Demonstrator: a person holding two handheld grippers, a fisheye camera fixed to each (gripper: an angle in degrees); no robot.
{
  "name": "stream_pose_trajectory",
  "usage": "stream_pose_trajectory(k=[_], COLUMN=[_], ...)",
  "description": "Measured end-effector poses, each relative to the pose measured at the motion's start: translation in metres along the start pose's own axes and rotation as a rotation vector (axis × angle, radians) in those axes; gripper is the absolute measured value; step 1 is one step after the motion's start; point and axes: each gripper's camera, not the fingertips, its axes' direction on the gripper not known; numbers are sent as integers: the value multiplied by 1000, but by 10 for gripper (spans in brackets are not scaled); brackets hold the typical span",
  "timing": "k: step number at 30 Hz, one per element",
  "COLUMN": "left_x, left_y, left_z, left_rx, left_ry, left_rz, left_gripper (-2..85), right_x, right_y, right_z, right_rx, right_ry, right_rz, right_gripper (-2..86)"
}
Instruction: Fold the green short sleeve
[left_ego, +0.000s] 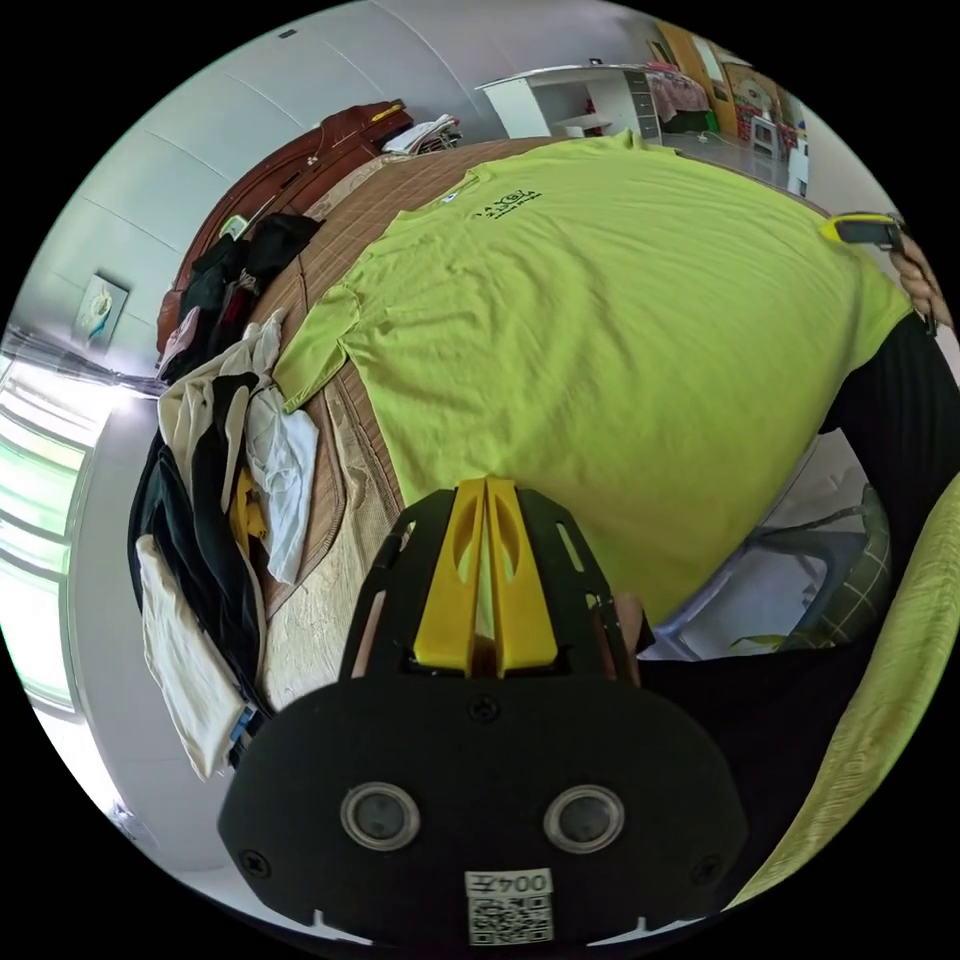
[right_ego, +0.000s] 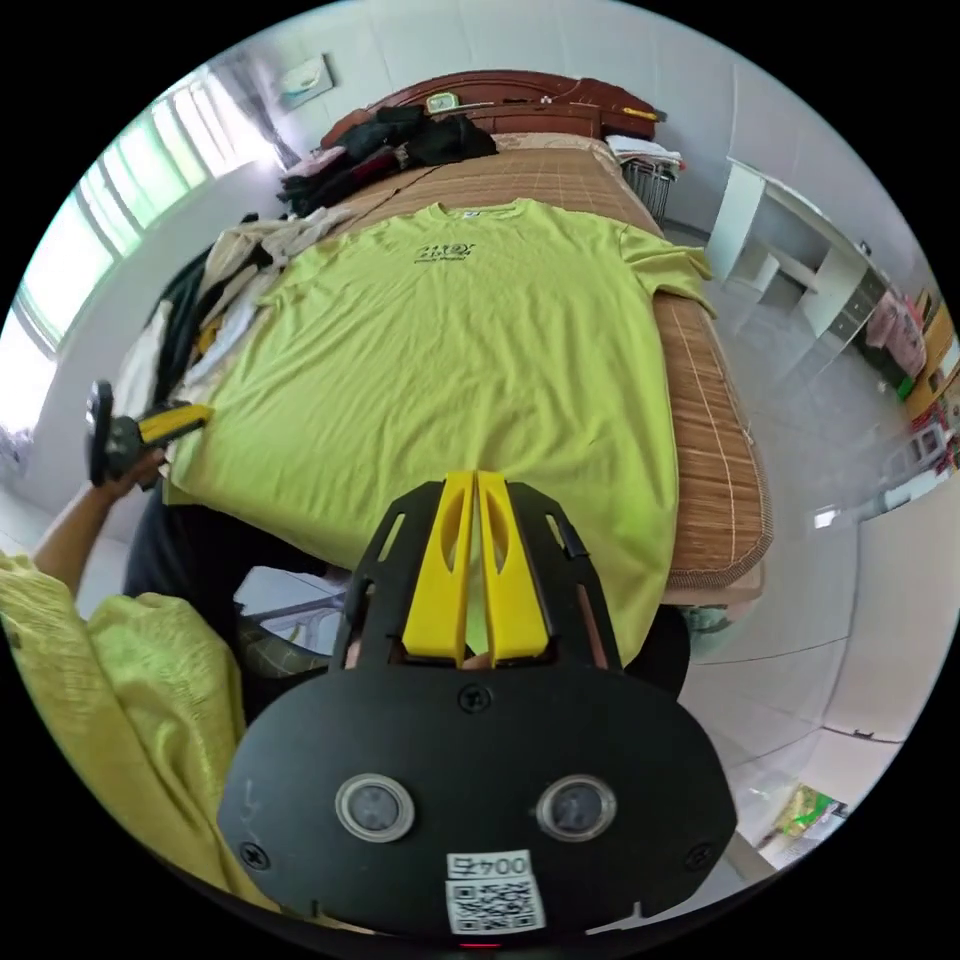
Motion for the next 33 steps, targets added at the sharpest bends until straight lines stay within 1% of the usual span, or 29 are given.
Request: stream_pose_trajectory(k=[2, 4, 5, 6, 7, 8, 10, 11, 13, 14, 15, 16, 17, 18, 19, 20, 21, 23, 25, 27, 29, 31, 33], left_x=[3, 3, 1, -3, -5, -8, -11, -11, -8, -5, -4, -1, 2, 5, 7, 9, 10, 14, 16, 18, 22, 24, 25], left_y=[-4, -7, -10, -12, -13, -14, -16, -18, -22, -25, -26, -29, -31, -33, -34, -35, -36, -38, -40, -42, -43, -43, -44], left_z=[-1, -2, -2, -2, -2, -2, -2, -2, -3, -4, -4, -5, -5, -6, -6, -7, -7, -8, -8, -8, -9, -9, -9], left_rx=[-11, -21, -29, -36, -38, -42, -47, -51, -61, -68, -72, -81, -89, -94, -96, -97, -98, -102, -109, -114, -117, -119, -120], left_ry=[-7, -2, 16, 42, 54, 77, 101, 106, 100, 90, 84, 73, 64, 54, 50, 42, 39, 30, 29, 26, 16, 11, 11], left_rz=[-16, -26, -47, -72, -82, -99, -113, -114, -107, -97, -91, -80, -69, -60, -56, -50, -47, -33, -25, -16, 2, 11, 12], left_gripper=[2, 2, 1, 1, 2, 2, 2, 2, 2, 2, 2, 2, 2, 2, 2, 2, 2, 2, 2, 3, 2, 2, 2], right_x=[42, 113, 133, 174, 212, 232, 300, 314, 351, 357, 364, 368, 369, 371, 373, 374, 377, 381, 389, 394, 401, 414, 425], right_y=[3, 3, 3, 3, 3, 3, 9, 11, 17, 19, 22, 20, 19, 17, 15, 13, 13, 18, 25, 22, 20, 19, 20], right_z=[-13, -21, -20, -13, 1, 10, 55, 68, 113, 121, 131, 134, 137, 148, 162, 168, 181, 190, 192, 193, 200, 216, 232], right_rx=[95, 243, 279, 343, 383, 394, 451, 454, 483, 506, 543, 559, 547, 486, 413, 385, 329, 370, 419, 410, 367, 301, 277], right_ry=[-135, -353, -414, -528, -613, -654, -844, -887, -1036, -1071, -1091, -1046, -1019, -993, -1018, -1040, -1066, -1076, -1003, -938, -875, -827, -864], right_rz=[89, 218, 263, 363, 472, 536, 765, 808, 953, 982, 1039, 1053, 1068, 1135, 1150, 1135, 1118, 1066, 1013, 920, 894, 907, 916], right_gripper=[9, 43, 52, 82, 121, 127, 139, 140, 139, 139, 139, 137, 130, 115, 46, 11, 5, -1, -3, 1, 10, 92, 141])
